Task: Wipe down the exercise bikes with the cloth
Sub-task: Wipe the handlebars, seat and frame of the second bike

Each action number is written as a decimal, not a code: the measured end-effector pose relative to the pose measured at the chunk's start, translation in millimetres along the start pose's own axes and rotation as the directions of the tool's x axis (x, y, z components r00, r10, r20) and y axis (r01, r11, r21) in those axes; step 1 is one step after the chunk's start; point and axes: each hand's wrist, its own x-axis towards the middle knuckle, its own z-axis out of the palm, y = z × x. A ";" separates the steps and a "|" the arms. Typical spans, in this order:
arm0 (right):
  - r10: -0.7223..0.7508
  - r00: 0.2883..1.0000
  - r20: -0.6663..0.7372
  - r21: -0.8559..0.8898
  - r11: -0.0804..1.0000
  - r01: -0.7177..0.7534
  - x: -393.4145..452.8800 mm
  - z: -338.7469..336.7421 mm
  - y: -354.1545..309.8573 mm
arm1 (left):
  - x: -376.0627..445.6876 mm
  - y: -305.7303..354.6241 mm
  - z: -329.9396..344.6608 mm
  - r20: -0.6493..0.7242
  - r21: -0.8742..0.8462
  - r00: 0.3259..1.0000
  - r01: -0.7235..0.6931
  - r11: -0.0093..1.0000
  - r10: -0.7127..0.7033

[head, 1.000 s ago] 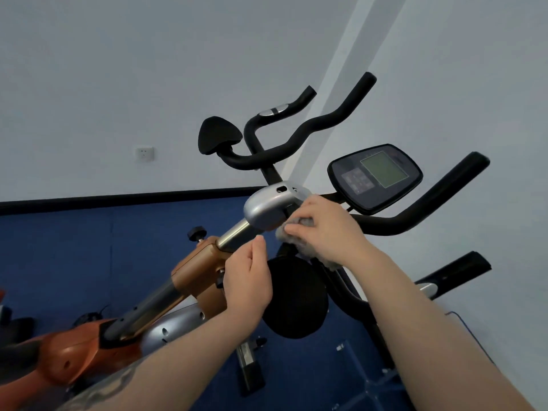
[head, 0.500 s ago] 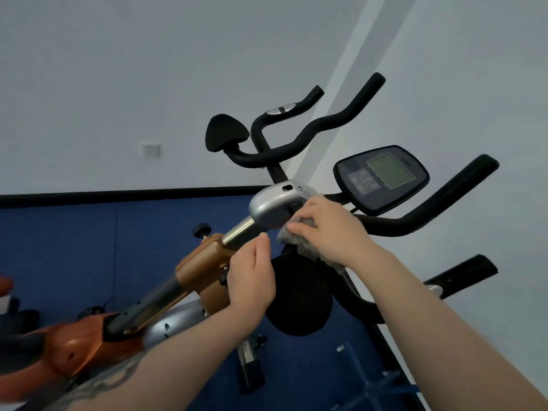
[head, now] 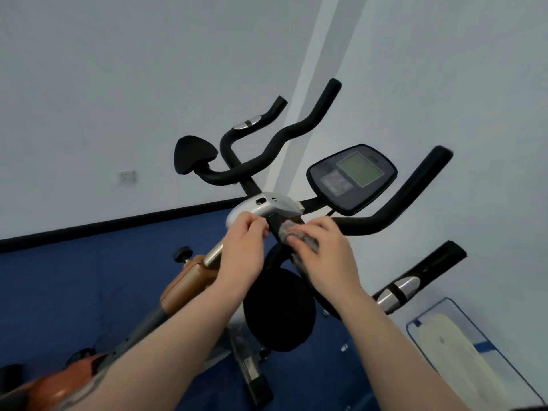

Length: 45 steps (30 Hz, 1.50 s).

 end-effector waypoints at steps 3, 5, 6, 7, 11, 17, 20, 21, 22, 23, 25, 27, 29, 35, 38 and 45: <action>0.118 0.971 -0.207 -0.057 0.990 -0.132 14.7 -18.0 12.4 | 1.8 -0.7 11.1 0.089 0.075 0.996 0.011 0.997 -0.018; 0.157 0.957 -0.243 -0.043 0.984 -0.172 11.6 -17.1 13.3 | -3.2 -5.4 11.0 0.115 0.141 0.992 -0.067 0.988 0.051; 0.116 0.975 -0.192 -0.031 0.992 -0.124 6.6 -10.4 8.7 | -4.8 -6.6 10.0 0.131 0.184 0.987 -0.118 0.976 0.095; 0.061 0.991 -0.116 -0.034 0.997 -0.065 0.6 -3.2 3.1 | -5.8 -6.6 9.0 0.152 0.230 0.980 -0.164 0.959 0.131; 0.061 0.986 -0.153 -0.138 0.987 -0.082 9.6 -19.6 12.1 | -7.3 -2.6 8.2 0.267 0.380 0.936 -0.320 0.868 0.228; 0.108 0.972 -0.209 -0.083 0.988 -0.128 -7.4 -4.0 -0.6 | -4.0 0.1 6.3 0.366 0.449 0.880 -0.453 0.770 0.304; 0.150 0.964 -0.222 -0.122 0.976 -0.180 10.5 -23.5 12.0 | 5.7 5.8 13.3 0.440 0.491 0.860 -0.473 0.732 0.260; 0.200 0.939 -0.281 -0.120 0.963 -0.241 16.4 -30.2 16.2 | 8.4 9.0 17.4 0.451 0.494 0.859 -0.466 0.734 0.242; 0.248 0.908 -0.338 -0.102 0.949 -0.297 18.7 -31.8 17.9 | 10.7 12.1 22.3 0.456 0.490 0.859 -0.461 0.740 0.233; 0.270 0.886 -0.377 -0.082 0.943 -0.322 17.3 -28.3 14.9 | 12.9 15.4 27.8 0.461 0.483 0.858 -0.457 0.747 0.226; 0.217 0.908 -0.358 -0.075 0.963 -0.260 5.2 -10.3 3.7 | 15.8 19.9 37.8 0.481 0.473 0.852 -0.452 0.757 0.208; 0.161 0.942 -0.294 -0.070 0.979 -0.190 -2.1 -8.5 4.8 | 17.1 21.1 41.3 0.488 0.478 0.849 -0.453 0.753 0.201; 0.229 0.906 -0.357 -0.076 0.959 -0.272 8.2 -30.2 18.6 | 14.9 18.9 39.5 0.489 0.487 0.844 -0.474 0.733 0.221; 0.261 0.891 -0.372 -0.059 0.951 -0.303 6.7 -29.1 13.7 | 7.3 14.4 35.6 0.521 0.508 0.814 -0.537 0.673 0.257; 0.238 0.940 -0.243 -0.162 0.946 -0.282 20.4 -48.9 20.1 | 10.1 14.7 34.4 0.529 0.488 0.813 -0.525 0.698 0.242; 0.233 0.935 -0.269 -0.105 0.957 -0.269 15.4 -29.1 6.3 | 19.9 16.8 32.2 0.565 0.429 0.804 -0.480 0.765 0.186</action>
